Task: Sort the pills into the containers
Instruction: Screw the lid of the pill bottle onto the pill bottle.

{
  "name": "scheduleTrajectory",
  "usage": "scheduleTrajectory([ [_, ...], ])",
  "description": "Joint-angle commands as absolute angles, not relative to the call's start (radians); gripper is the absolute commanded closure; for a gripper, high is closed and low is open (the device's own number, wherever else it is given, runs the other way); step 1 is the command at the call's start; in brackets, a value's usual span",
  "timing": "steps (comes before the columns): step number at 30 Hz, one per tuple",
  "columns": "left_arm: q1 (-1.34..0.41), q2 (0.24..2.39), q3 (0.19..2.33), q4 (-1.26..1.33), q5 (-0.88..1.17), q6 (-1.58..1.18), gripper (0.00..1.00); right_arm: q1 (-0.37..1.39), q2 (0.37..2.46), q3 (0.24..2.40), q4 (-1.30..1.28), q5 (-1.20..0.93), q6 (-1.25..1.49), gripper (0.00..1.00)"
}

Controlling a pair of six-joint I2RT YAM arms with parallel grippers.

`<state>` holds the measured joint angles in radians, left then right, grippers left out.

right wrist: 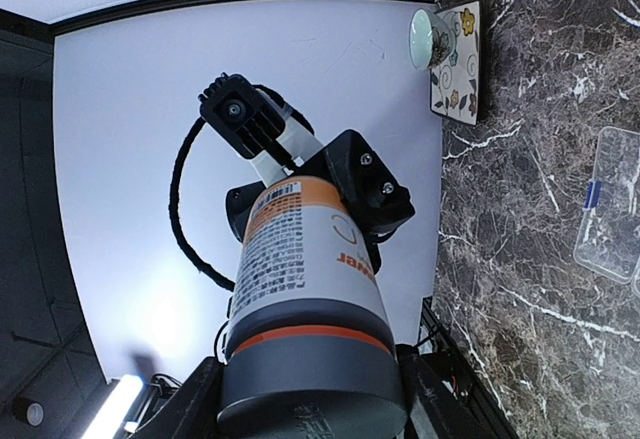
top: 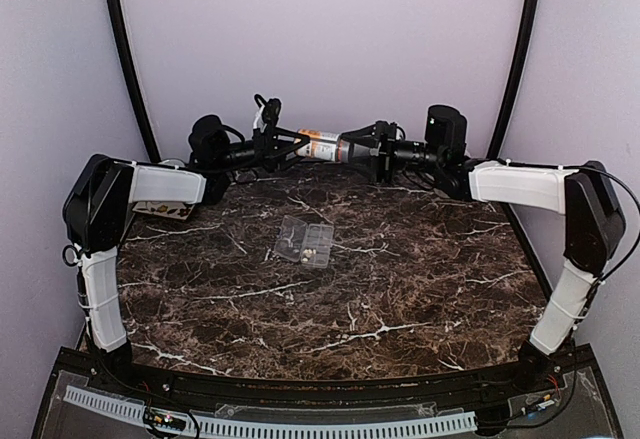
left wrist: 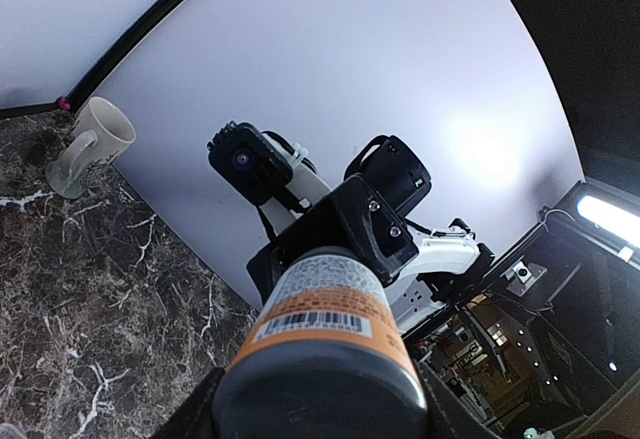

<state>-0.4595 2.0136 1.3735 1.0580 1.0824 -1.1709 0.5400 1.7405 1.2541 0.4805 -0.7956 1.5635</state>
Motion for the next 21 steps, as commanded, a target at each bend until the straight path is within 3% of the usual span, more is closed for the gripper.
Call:
scheduleTrajectory([
  [1, -0.539, 1.956, 1.371, 1.046, 1.186, -1.115, 1.00, 0.557, 1.763, 1.264, 0.582, -0.765, 1.629, 0.63],
  [11, -0.538, 1.986, 1.370, 1.161, 1.177, -1.222, 1.00, 0.547, 1.745, 1.270, 0.530, -0.749, 1.578, 0.44],
  [21, -0.528, 2.013, 1.371, 1.285, 1.160, -1.342, 1.00, 0.540, 1.714, 1.277, 0.448, -0.726, 1.503, 0.38],
])
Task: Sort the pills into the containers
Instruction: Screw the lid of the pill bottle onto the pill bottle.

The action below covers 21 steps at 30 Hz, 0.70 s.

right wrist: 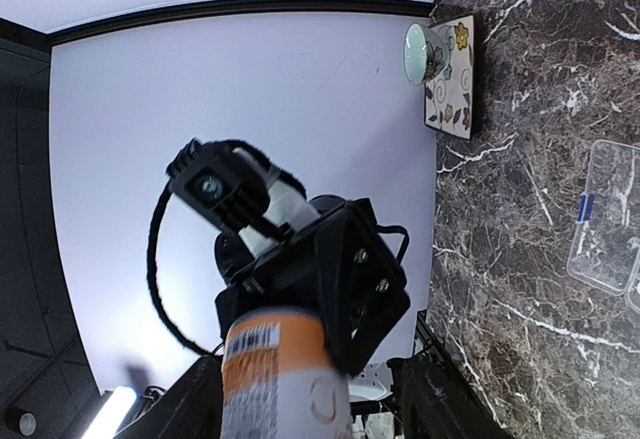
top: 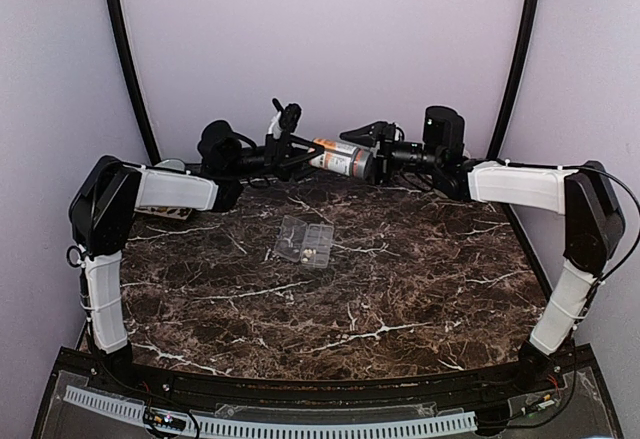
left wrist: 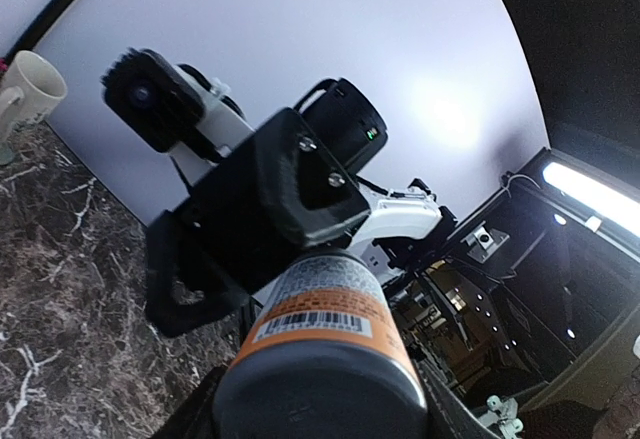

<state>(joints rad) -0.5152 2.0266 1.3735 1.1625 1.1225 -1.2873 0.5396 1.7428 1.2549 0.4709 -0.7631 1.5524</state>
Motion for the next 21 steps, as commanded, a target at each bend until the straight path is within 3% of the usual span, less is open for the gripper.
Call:
scheduleTrajectory([
  [1, -0.528, 2.013, 1.370, 1.285, 1.159, -1.344, 1.00, 0.540, 1.711, 1.278, 0.437, -0.724, 1.494, 0.38],
  [13, -0.521, 2.013, 1.358, 1.277, 1.149, -1.344, 1.00, 0.514, 1.644, 1.285, 0.309, -0.659, 1.362, 0.36],
  [21, -0.511, 2.013, 1.339, 1.286, 1.141, -1.368, 1.00, 0.495, 1.603, 1.346, 0.074, -0.563, 1.086, 0.33],
])
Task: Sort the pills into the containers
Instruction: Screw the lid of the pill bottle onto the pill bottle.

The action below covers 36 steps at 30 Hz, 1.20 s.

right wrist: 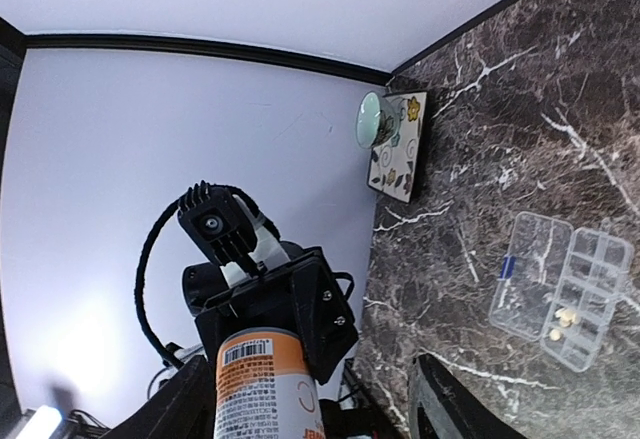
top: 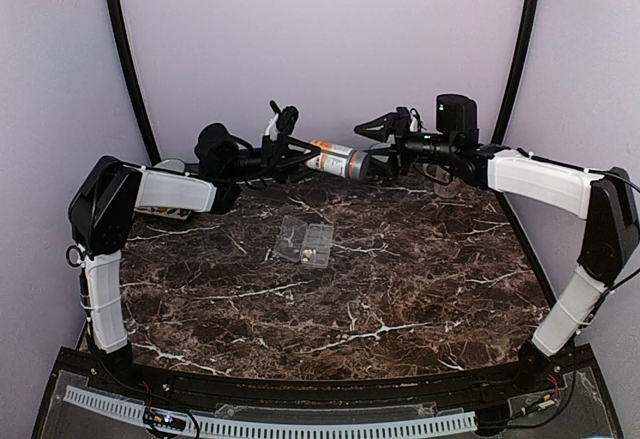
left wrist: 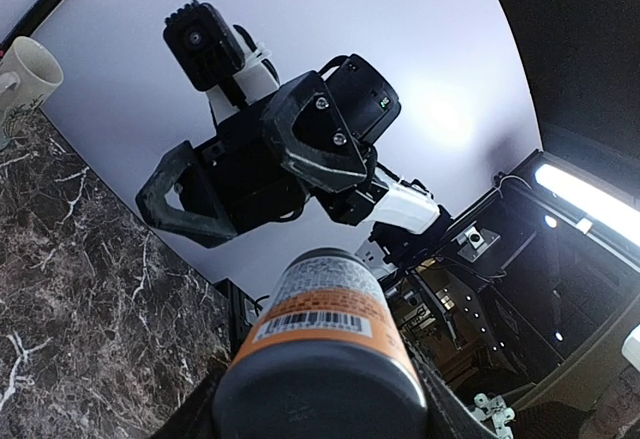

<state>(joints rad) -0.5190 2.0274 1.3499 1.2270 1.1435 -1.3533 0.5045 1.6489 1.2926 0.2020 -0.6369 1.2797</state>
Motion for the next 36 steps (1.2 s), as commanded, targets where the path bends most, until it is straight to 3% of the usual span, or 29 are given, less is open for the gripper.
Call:
scheduleTrajectory([
  [1, -0.510, 2.013, 1.340, 1.284, 1.140, -1.369, 1.00, 0.495, 1.602, 1.352, 0.049, -0.548, 1.043, 0.33],
  [19, -0.504, 2.044, 1.366, 1.254, 1.144, -1.426, 1.00, 0.514, 1.388, 1.341, -0.164, -0.406, 0.427, 0.27],
  [36, -0.498, 2.097, 1.434, 1.299, 1.154, -1.536, 1.00, 0.710, 1.295, 1.236, -0.281, -0.180, 0.033, 0.21],
])
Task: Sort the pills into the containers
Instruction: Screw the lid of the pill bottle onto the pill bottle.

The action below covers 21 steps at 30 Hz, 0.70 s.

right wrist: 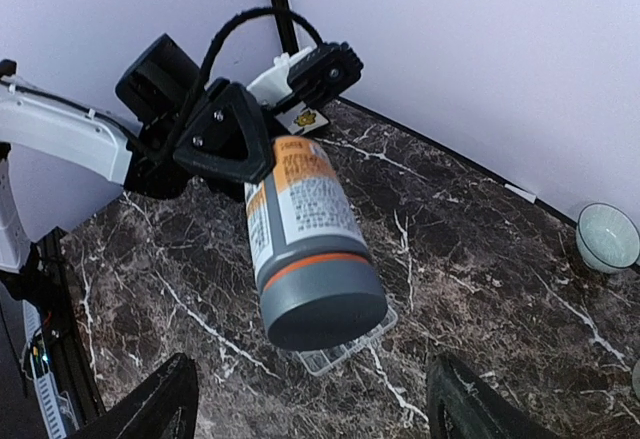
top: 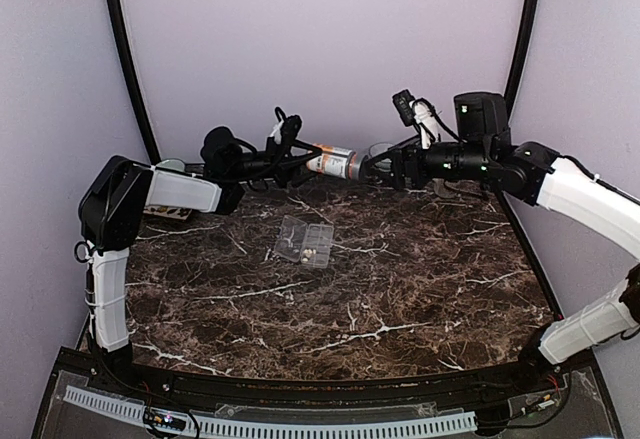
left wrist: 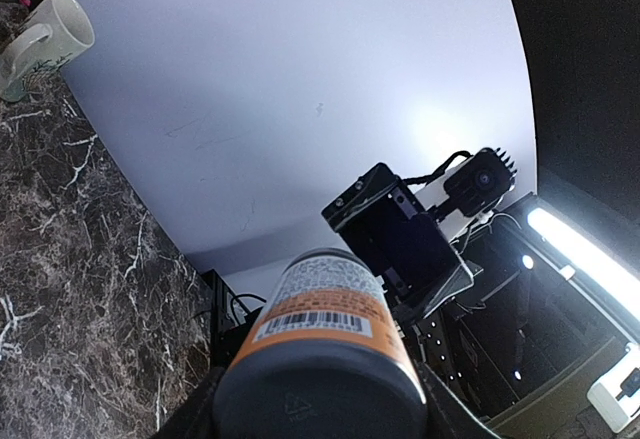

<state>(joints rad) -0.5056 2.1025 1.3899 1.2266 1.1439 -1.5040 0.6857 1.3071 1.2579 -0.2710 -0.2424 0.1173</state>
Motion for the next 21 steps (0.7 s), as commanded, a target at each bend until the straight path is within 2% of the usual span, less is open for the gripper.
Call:
scheduleTrajectory([
  [1, -0.498, 2.100, 1.437, 1.303, 1.156, -1.542, 1.00, 0.716, 1.298, 1.234, -0.283, -0.174, 0.026, 0.20],
  [21, -0.498, 2.121, 1.463, 1.382, 1.201, -1.624, 1.00, 0.741, 1.386, 1.302, -0.308, -0.196, -0.047, 0.19],
])
